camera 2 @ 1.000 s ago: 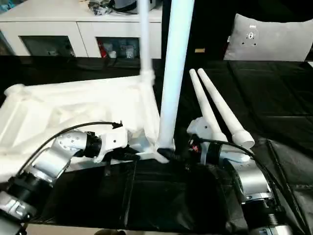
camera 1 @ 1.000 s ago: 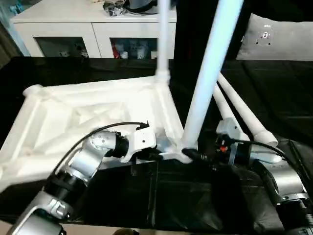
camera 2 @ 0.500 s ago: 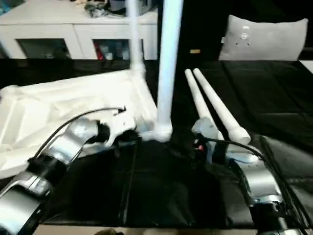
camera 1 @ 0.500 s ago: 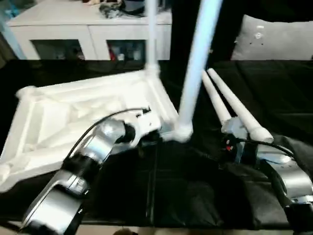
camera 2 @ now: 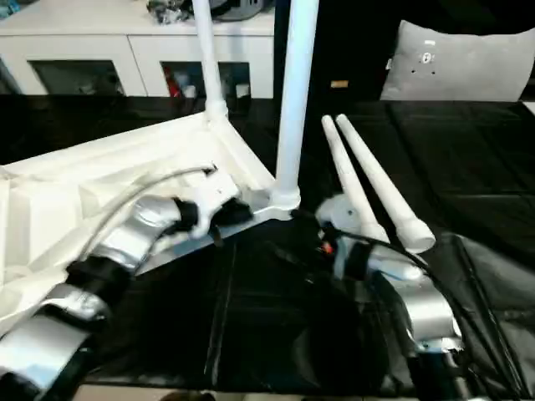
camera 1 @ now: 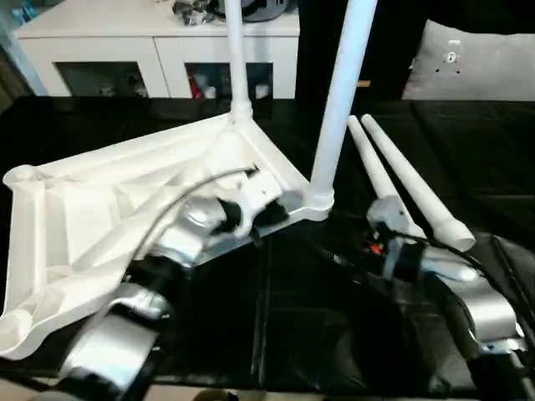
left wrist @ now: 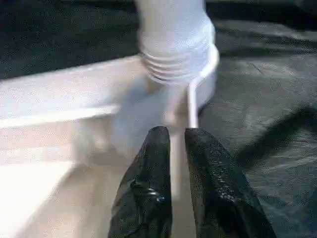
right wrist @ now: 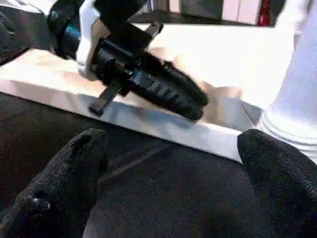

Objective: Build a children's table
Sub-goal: Rotate table base

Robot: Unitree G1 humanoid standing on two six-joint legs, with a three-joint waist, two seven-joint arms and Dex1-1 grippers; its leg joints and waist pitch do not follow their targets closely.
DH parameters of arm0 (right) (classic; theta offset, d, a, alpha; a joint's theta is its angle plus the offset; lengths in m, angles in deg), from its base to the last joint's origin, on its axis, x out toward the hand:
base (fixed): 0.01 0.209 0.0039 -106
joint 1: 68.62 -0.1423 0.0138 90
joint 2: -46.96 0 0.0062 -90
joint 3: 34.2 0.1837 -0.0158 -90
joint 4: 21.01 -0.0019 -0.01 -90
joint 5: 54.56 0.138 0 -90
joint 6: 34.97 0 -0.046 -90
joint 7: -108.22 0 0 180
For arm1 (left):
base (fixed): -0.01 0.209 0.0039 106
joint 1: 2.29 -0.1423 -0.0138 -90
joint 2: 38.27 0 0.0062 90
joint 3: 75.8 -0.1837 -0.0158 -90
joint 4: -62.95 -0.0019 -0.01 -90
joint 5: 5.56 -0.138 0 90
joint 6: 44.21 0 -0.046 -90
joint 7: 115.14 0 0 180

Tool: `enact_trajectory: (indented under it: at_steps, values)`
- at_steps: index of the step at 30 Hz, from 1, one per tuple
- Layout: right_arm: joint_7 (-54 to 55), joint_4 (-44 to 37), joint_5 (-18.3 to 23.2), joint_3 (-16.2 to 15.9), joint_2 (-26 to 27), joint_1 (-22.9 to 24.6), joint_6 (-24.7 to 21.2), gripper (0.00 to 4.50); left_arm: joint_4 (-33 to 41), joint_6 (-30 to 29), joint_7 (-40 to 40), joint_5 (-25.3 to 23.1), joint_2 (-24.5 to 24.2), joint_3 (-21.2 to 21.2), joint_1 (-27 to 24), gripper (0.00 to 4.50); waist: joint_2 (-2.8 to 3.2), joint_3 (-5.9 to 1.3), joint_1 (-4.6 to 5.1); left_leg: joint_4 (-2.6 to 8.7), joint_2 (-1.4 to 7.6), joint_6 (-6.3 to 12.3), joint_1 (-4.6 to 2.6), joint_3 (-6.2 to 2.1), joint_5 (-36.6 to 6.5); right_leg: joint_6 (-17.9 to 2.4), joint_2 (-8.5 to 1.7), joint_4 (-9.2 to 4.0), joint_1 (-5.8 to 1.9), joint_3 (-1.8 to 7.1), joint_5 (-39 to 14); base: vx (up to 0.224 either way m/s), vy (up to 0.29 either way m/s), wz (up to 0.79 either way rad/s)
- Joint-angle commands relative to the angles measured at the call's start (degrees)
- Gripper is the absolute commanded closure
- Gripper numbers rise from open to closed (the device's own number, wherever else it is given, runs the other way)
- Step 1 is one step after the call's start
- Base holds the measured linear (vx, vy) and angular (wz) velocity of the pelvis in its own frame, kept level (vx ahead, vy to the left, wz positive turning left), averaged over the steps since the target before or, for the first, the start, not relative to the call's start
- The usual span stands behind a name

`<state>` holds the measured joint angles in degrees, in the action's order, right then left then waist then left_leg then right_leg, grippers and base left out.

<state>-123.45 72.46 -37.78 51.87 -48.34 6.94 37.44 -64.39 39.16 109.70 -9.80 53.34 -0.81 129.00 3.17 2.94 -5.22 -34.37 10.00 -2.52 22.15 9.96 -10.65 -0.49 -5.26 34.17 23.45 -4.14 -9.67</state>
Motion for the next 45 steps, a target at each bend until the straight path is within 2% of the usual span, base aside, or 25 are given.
enact_trajectory:
  at_steps: [1, 2, 3, 4, 7, 8, 9, 10, 12, 13, 18, 25, 29, 32, 34, 35, 36, 37, 39, 41, 43, 45]
  values:
    - [0.19, -1.03, 0.89, 0.10, -0.07, -1.25, -0.78, 0.00, 2.96, -2.03, 0.60, 0.31, -1.97, 1.55, -1.70, 3.47, -0.56, -3.82, -0.13, 4.31, 3.03, 4.36, -0.71, -1.10, -12.16, -13.33, -3.49, -3.84, -3.50, 2.03, -12.43, 0.000, 0.000, 0.00]
    - [0.35, -0.94, 1.28, 0.32, 0.34, -1.51, -1.07, 0.00, 4.85, -3.17, 1.00, 0.31, -3.21, 2.10, -2.68, 3.47, -0.63, -3.79, 0.04, 4.33, 2.91, 3.46, -1.06, -1.01, -13.38, -12.45, -3.39, -4.13, -3.25, 2.10, -14.89, 0.000, 0.000, 0.00]
    - [0.38, -0.93, 1.45, 0.40, 0.48, -1.58, -1.21, 0.00, 5.46, -3.52, 1.14, 0.30, -3.61, 2.27, -2.99, 3.47, -0.50, -3.84, 0.07, 4.38, 2.96, 2.98, -1.10, -1.15, -13.62, -12.28, -3.50, -3.98, -3.32, 2.14, -15.42, 0.000, 0.000, 0.00]
    - [0.66, -1.19, 1.96, 0.59, 1.00, -1.71, -2.11, 0.00, 8.66, -5.93, 1.95, 0.60, -5.99, 3.15, -4.68, 3.47, -0.75, -3.85, 0.10, 4.48, 3.05, 2.29, -1.27, -1.05, -13.98, -11.71, -3.45, -4.13, -3.08, 2.30, -16.04, 0.000, 0.000, 0.00]
    - [0.83, -1.40, 2.29, 0.35, 1.29, -1.72, -2.98, 0.00, 12.11, -8.73, 3.83, 0.94, -9.08, 3.62, -6.69, 3.47, -0.44, -3.92, 0.09, 4.56, 2.99, 2.08, -1.18, -1.12, -12.89, -11.65, -3.27, -3.80, -2.91, 2.33, -14.67, 0.000, 0.000, 0.00]
    - [1.15, -1.42, 2.21, -0.22, 1.59, -1.62, -3.29, 0.00, 15.57, -11.02, 6.80, 1.26, -11.81, 2.93, -9.07, 3.47, -0.79, -3.89, 0.13, 4.63, 3.07, 1.89, -1.18, -1.09, -12.69, -11.82, -3.29, -3.68, -2.89, 2.38, -13.86, 0.000, 0.000, 0.00]
    - [1.45, -1.22, 1.94, -0.59, 1.89, -1.68, -3.25, 0.00, 17.30, -11.88, 8.21, 1.57, -13.00, 2.47, -10.47, 3.47, -0.71, -3.95, -0.08, 4.64, 3.11, 1.91, -1.22, -1.12, -12.20, -11.97, -3.51, -3.42, -2.86, 2.45, -13.73, 0.000, 0.000, 0.00]
    - [1.52, -1.01, 1.71, -0.89, 2.07, -1.79, -3.21, 0.00, 17.99, -12.33, 8.85, 2.08, -13.22, 2.38, -11.19, 3.47, -0.54, -3.82, 0.08, 4.70, 3.05, 1.84, -1.17, -1.01, -12.27, -11.97, -3.28, -3.50, -2.67, 2.46, -13.77, 0.000, 0.000, 0.00]
    - [1.79, -0.49, 1.25, -1.38, 2.27, -2.20, -2.89, 0.00, 18.88, -13.55, 9.00, 3.13, -12.57, 2.54, -11.98, 3.47, -0.70, -3.81, -0.05, 4.63, 3.02, 1.70, -1.40, -0.86, -12.58, -12.22, -3.30, -3.63, -2.46, 2.52, -13.64, 0.000, 0.000, 0.00]
    - [1.95, -0.35, 1.14, -1.52, 2.30, -2.35, -2.86, 0.00, 19.51, -14.18, 8.91, 3.33, -12.34, 2.55, -12.31, 3.47, -0.58, -3.83, -0.17, 4.61, 3.02, 1.60, -1.47, -0.85, -12.79, -12.31, -3.32, -3.56, -2.43, 2.56, -13.71, 0.000, 0.000, 0.00]
    - [1.92, -0.23, 1.13, -1.15, 2.04, -3.21, -3.20, 0.00, 22.80, -18.09, 10.65, 3.86, -11.96, 0.59, -13.79, 3.47, -0.59, -3.87, -0.55, 4.68, 2.94, 1.05, -1.23, -0.93, -12.27, -11.27, -3.45, -3.59, -2.77, 2.67, -13.77, 0.000, 0.000, 0.00]
    - [1.50, -0.49, 1.37, -1.03, 0.78, -3.15, -3.37, 0.00, 27.88, -22.50, 16.18, 7.17, -12.90, -1.17, -15.73, 3.47, -0.36, -4.02, -0.59, 4.41, 2.80, 1.68, -1.14, -0.85, -10.21, -12.27, -3.30, -3.21, -2.93, 2.63, -10.72, 0.000, 0.000, 0.00]
    - [1.32, 0.00, 0.99, -1.44, 0.54, -3.70, -3.14, 0.00, 30.11, -23.90, 17.26, 8.01, -12.95, -1.49, -16.42, 3.47, -0.44, -3.86, -0.35, 4.52, 2.77, 1.72, -1.09, -0.86, -11.50, -12.18, -3.24, -3.49, -2.96, 2.58, -12.34, 0.000, 0.000, 0.00]
    - [1.49, 1.48, -0.38, -2.37, 0.45, -5.17, -2.28, 0.00, 29.75, -23.51, 14.73, 7.04, -12.64, -0.69, -15.98, 3.47, -0.65, -3.69, -0.05, 4.57, 2.64, 1.26, -1.09, -0.88, -12.96, -11.35, -3.22, -3.83, -2.95, 2.55, -15.43, 0.000, 0.000, 0.00]
    - [1.34, 2.64, -1.25, -3.01, -0.03, -6.12, -1.96, 0.00, 28.79, -22.92, 12.88, 6.22, -12.71, 0.13, -15.42, 3.47, -0.58, -3.71, 0.17, 4.60, 2.64, 0.98, -1.12, -0.99, -13.26, -11.05, -3.20, -3.87, -2.93, 2.47, -16.43, 0.000, 0.000, 0.00]
    - [1.25, 2.85, -1.46, -3.15, -0.20, -6.27, -1.87, 0.00, 28.74, -22.93, 12.66, 6.16, -12.76, 0.29, -15.35, 3.47, -0.84, -3.69, 0.26, 4.59, 2.61, 0.95, -1.09, -0.93, -13.25, -10.87, -3.15, -3.93, -2.95, 2.48, -16.56, 0.000, 0.000, 0.00]
    - [0.92, 3.59, -2.04, -3.49, -0.79, -6.73, -1.62, 0.00, 28.90, -23.00, 12.38, 6.10, -13.18, 0.68, -15.26, 3.47, -0.77, -3.73, 0.18, 4.51, 2.62, 1.08, -1.13, -0.90, -12.82, -10.65, -3.22, -3.93, -2.94, 2.55, -16.53, 0.000, 0.000, 0.00]
    - [-0.11, 5.39, -3.19, -4.09, -2.39, -7.92, -1.25, 0.00, 29.79, -23.74, 12.25, 6.31, -14.62, 1.64, -15.28, 3.47, -1.07, -3.80, 0.21, 4.46, 2.61, 1.19, -1.10, -0.89, -12.34, -10.67, -3.18, -3.85, -3.01, 2.53, -16.07, 0.000, 0.000, 0.00]
    - [-2.12, 7.30, -3.55, -4.03, -4.31, -9.22, -1.05, 0.00, 31.17, -24.49, 12.66, 7.00, -16.19, 3.16, -15.61, 3.47, -1.30, -3.93, 0.21, 4.21, 2.50, 1.96, -1.01, -0.80, -10.45, -11.69, -3.03, -3.42, -3.10, 2.46, -13.51, 0.000, 0.000, 0.00]
    - [-2.63, 7.95, -3.58, -3.90, -4.83, -9.66, -1.09, 0.00, 31.56, -24.63, 12.78, 7.24, -16.58, 3.66, -15.73, 3.47, -1.14, -3.81, 0.12, 4.09, 2.50, 2.46, -1.00, -0.71, -10.01, -12.06, -3.15, -3.48, -3.02, 2.54, -13.67, 0.000, 0.000, 0.00]
    - [-6.05, 13.03, -4.73, -4.25, -7.13, -12.94, 0.23, 0.00, 34.11, -25.49, 14.58, 9.17, -18.99, 5.48, -16.87, 3.47, -1.50, -3.92, 0.20, 4.03, 2.51, 2.74, -0.94, -0.76, -9.69, -12.24, -3.11, -3.33, -3.19, 2.43, -13.58, 0.000, 0.000, 0.00]
    - [-6.27, 13.77, -4.85, -4.30, -7.22, -13.38, 0.57, 0.00, 34.34, -25.55, 14.68, 9.43, -19.17, 5.59, -16.98, 3.47, -1.34, -3.78, 0.12, 3.91, 2.53, 2.95, -1.14, -0.63, -9.87, -12.94, -3.08, -3.36, -2.87, 2.45, -13.95, 0.000, 0.000, 0.00]
